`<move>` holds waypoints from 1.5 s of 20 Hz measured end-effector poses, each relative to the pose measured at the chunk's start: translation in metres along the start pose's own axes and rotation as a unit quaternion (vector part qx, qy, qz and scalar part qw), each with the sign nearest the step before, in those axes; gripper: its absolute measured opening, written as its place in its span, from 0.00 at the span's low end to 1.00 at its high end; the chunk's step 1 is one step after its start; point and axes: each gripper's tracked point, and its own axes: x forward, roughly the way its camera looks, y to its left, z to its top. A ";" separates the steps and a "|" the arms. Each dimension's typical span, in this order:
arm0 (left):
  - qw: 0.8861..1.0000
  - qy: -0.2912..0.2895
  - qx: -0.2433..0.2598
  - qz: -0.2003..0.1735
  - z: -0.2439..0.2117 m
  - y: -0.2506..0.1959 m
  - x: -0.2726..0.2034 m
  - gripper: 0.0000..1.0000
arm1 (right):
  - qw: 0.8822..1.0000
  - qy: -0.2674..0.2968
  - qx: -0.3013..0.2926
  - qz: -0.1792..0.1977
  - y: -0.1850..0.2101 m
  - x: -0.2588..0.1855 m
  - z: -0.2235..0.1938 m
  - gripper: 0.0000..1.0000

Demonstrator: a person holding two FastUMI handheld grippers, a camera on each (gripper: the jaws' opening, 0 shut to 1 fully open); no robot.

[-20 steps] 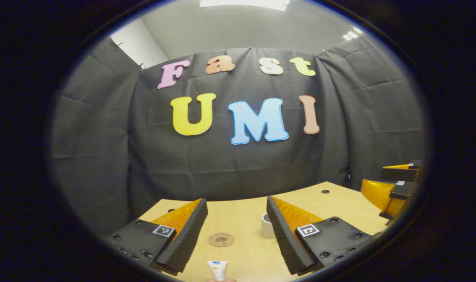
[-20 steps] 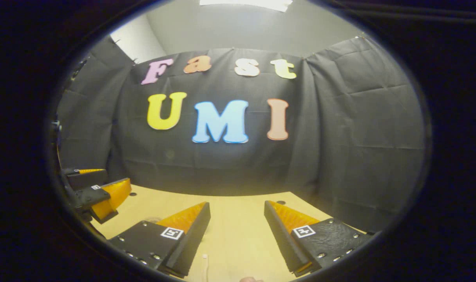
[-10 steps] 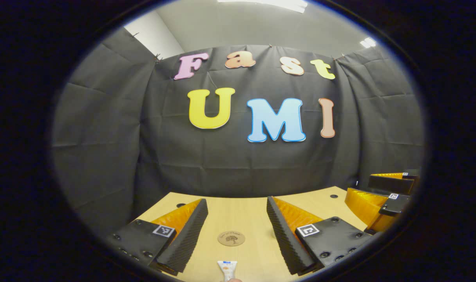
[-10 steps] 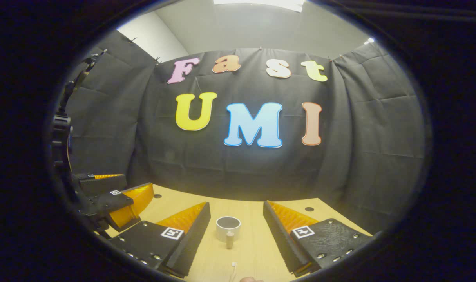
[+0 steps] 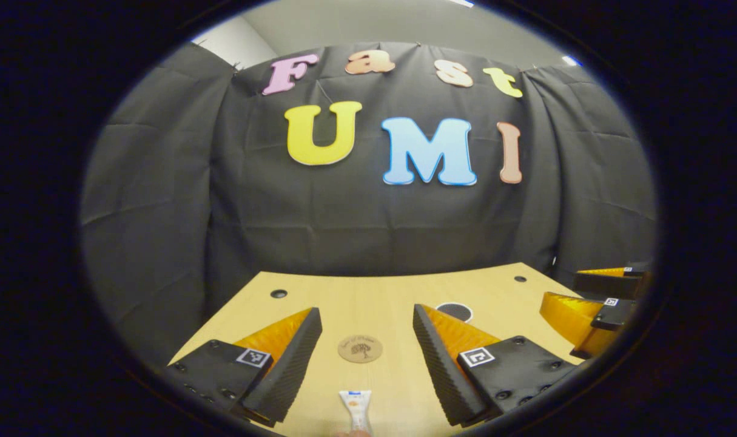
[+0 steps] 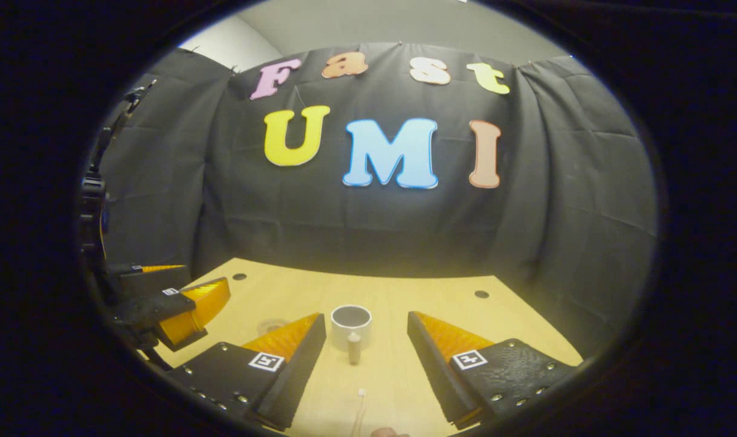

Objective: Put the toothbrush and toothpaste on the desktop into the cup, then pick up the cup and place it on the coaster on the desktop.

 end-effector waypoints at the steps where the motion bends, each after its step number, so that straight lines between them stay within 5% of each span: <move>1: 1.000 0.018 0.001 -0.007 -0.009 -0.001 0.003 0.97 | 1.000 0.020 0.007 0.002 0.001 0.002 -0.010 0.86; 9: 0.982 0.187 0.003 -0.019 -0.100 0.009 0.023 0.98 | 0.986 0.164 0.033 0.002 0.000 0.020 -0.078 0.86; 16: 0.933 0.357 -0.037 0.003 -0.183 0.021 0.012 0.98 | 0.958 0.286 0.025 0.013 0.004 0.021 -0.143 0.86; 25: 0.874 0.483 -0.045 -0.004 -0.238 0.022 0.003 0.94 | 0.908 0.418 0.017 0.023 0.010 0.013 -0.193 0.87; 30: 0.854 0.519 -0.039 -0.008 -0.257 0.023 -0.001 0.98 | 0.879 0.476 0.000 0.031 0.015 0.007 -0.224 0.87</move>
